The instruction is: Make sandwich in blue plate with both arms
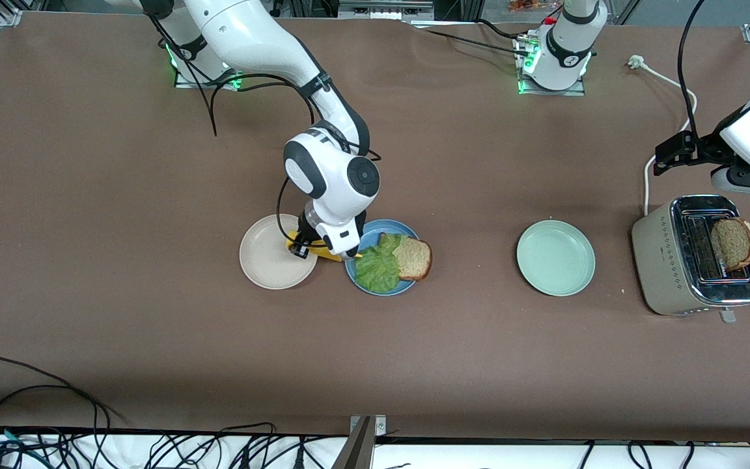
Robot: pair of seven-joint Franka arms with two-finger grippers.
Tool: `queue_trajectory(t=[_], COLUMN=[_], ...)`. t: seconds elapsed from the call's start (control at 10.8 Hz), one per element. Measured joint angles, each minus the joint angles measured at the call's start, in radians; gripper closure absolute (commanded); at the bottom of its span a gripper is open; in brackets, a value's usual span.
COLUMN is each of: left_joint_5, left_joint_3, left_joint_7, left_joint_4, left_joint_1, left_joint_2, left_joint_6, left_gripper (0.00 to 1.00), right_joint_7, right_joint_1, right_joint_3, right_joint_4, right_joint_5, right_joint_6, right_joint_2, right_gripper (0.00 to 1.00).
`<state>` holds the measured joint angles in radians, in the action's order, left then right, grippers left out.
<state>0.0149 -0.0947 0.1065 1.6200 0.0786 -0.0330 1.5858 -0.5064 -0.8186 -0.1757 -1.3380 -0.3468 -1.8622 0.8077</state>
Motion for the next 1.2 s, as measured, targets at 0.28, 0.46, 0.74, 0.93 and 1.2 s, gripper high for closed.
queue_trajectory(t=[0.28,0.46,0.74,0.93,1.2], left_joint_5=[0.0,0.0,0.0,0.0,0.0], left_joint_3=[0.0,0.0,0.0,0.0,0.0], left_joint_7=[0.0,0.0,0.0,0.0,0.0], left_joint_4=[0.0,0.0,-0.001,-0.001,-0.001], left_joint_1=[0.0,0.0,0.0,0.0,0.001], left_joint_2=[0.0,0.0,0.0,-0.001,-0.001], left_joint_6=[0.0,0.0,0.0,0.0,0.0], left_gripper=[0.0,0.0,0.0,0.0,0.0], right_joint_7=[0.0,-0.023,-0.183,-0.33,-0.632], right_joint_1=[0.045,0.201,0.472,0.614,0.755], right_joint_3=[0.017,0.146,0.343,0.428,0.454], right_joint_4=[0.001,0.003,0.004,0.003,-0.01], right_joint_5=[0.032,0.124,0.341,0.455,0.638], right_joint_6=[-0.013,-0.029,-0.034,-0.032,-0.01], right_joint_2=[-0.012,-0.038,-0.07,-0.07,-0.057], right_gripper=[1.0,1.0,1.0,1.0,1.0])
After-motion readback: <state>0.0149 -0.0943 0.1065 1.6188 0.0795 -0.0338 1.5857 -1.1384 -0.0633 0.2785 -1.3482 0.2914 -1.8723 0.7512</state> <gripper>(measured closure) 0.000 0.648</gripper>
